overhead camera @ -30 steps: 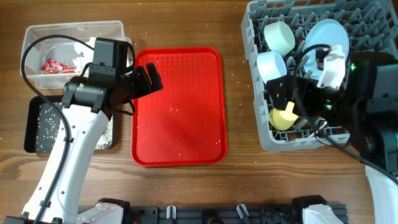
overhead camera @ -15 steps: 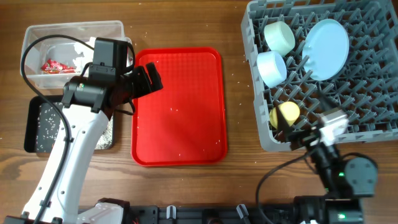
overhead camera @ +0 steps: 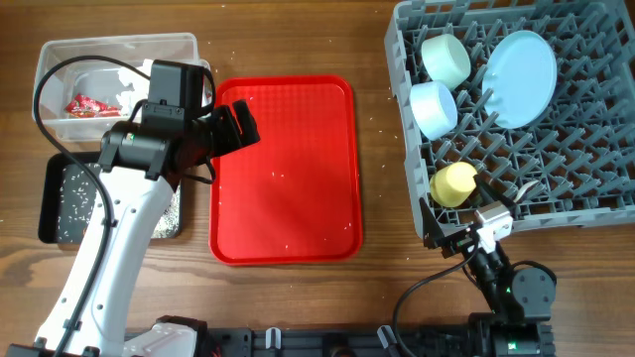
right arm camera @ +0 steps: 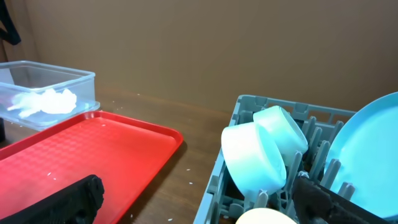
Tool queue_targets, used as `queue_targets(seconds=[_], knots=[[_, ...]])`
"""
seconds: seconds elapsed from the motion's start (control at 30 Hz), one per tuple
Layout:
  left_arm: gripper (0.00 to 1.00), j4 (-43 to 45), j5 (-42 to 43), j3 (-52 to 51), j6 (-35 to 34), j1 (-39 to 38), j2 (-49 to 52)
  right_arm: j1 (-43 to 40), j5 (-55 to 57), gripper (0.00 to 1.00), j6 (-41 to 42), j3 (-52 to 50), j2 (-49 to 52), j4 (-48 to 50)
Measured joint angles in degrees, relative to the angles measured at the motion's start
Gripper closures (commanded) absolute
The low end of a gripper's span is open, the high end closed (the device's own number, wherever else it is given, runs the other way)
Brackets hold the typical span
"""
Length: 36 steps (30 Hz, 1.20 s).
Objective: Sort waste into correct bins and load items into the dishwasher rack
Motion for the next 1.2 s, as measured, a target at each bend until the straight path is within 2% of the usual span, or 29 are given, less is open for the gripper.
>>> queue_targets(seconds=[0.33,0.53,0.6,0.73,0.87,1.03,1.2], knots=[[0.00,0.0,0.0,0.0,0.0,0.0,0.0,0.0,0.0,0.00,0.0,0.0,0.0,0.0],[0.00,-3.5,0.0,-0.1,1.3,0.0,-2.1,0.0,0.0,0.00,0.0,0.0,0.0,0.0],[0.00,0.3,0.0,-0.9,1.8,0.0,-6.3,0.0,0.0,0.00,0.0,0.0,0.0,0.0],[0.00,15.9,0.0,-9.8,6.1,0.0,-22.6,0.0,0.0,0.00,0.0,0.0,0.0,0.0],[0.00,30.3,0.2,-28.8,9.5,2.6,-41.9,0.0,0.0,0.00,0.0,0.0,0.1,0.0],[0.00,44.9,0.2,-49.5,10.5,7.0,-60.3,0.0,0.0,0.00,0.0,0.0,0.1,0.0],[0.00,56.0,0.3,-62.8,10.7,8.3,-70.5,0.0,0.0,0.00,0.0,0.0,0.1,0.0]])
